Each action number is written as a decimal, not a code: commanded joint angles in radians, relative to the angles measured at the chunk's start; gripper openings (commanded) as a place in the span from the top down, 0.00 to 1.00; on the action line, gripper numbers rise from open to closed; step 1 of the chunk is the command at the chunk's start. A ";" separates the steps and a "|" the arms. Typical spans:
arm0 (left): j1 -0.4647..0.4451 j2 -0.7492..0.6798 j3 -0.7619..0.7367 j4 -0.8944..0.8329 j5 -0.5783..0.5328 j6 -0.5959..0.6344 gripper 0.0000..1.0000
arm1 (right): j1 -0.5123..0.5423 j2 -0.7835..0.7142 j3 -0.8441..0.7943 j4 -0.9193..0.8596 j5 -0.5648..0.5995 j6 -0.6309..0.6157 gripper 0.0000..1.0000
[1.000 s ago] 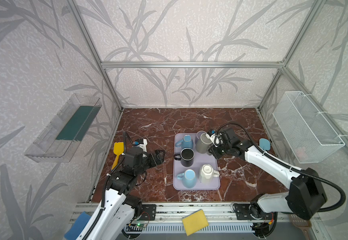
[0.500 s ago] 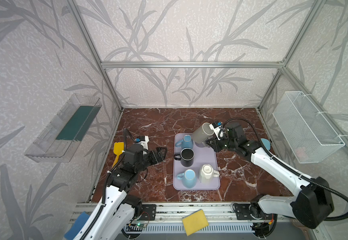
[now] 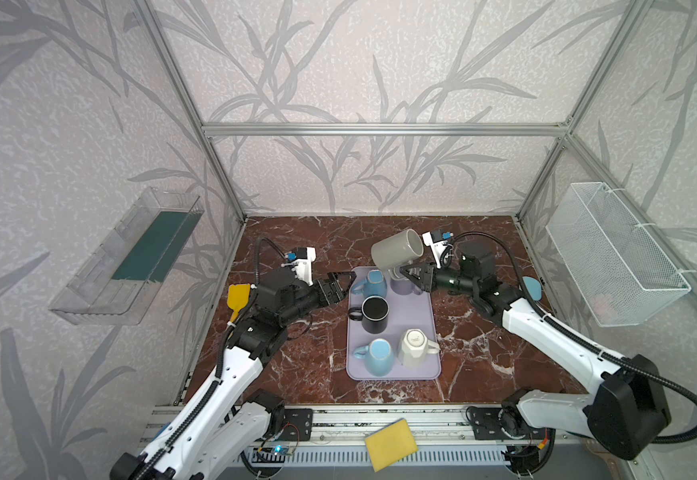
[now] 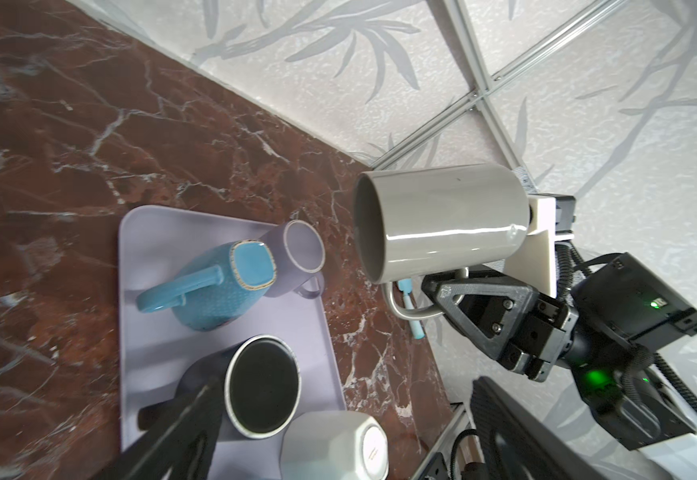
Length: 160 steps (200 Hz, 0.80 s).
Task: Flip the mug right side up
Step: 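Lift the grey mug with the right gripper while the left gripper approaches, then hold the grey mug sideways with the right gripper while the left gripper grasps its rim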
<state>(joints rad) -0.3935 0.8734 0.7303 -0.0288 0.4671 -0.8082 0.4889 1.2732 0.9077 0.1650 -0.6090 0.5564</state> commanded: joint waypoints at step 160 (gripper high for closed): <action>-0.135 0.224 -0.011 0.642 0.081 -0.187 0.11 | 0.053 0.080 0.030 0.700 -0.154 0.360 1.00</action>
<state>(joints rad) -0.5232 1.1038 0.7303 0.5255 0.5293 -0.9649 0.5350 1.3613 0.9073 0.6117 -0.7433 0.8688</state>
